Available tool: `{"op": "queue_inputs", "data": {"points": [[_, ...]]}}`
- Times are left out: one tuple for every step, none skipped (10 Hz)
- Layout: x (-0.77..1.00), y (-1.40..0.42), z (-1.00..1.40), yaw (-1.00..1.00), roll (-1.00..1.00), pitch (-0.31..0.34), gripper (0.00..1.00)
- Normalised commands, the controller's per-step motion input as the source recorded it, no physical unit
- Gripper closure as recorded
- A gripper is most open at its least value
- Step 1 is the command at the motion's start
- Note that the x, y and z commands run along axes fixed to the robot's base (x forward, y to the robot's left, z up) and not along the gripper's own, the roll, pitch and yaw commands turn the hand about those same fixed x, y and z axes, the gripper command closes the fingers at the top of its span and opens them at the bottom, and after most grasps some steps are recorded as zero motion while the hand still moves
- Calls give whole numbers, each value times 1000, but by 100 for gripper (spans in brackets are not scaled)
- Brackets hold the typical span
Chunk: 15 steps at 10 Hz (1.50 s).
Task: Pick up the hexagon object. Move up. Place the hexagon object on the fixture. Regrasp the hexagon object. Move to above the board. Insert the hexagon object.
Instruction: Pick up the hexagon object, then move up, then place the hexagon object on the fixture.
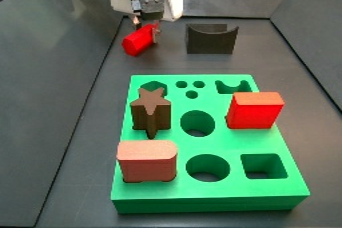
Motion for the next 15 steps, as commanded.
{"op": "queue_inputs", "data": {"points": [[0, 0, 0, 0, 0, 0, 100], [0, 0, 0, 0, 0, 0, 100], [0, 0, 0, 0, 0, 0, 100], [0, 0, 0, 0, 0, 0, 100], [0, 0, 0, 0, 0, 0, 100], [0, 0, 0, 0, 0, 0, 100], [0, 0, 0, 0, 0, 0, 100], [0, 0, 0, 0, 0, 0, 100], [0, 0, 833, 0, 0, 0, 100], [-75, -47, 825, -10, -6, 24, 100], [-92, -54, 729, -2, -19, 28, 100], [-70, -37, 619, 7, -31, 20, 100], [-39, -20, 446, 17, -53, 22, 100], [-30, -17, 355, 19, -65, 23, 100], [0, 0, 1000, 0, 0, 0, 100]]}}
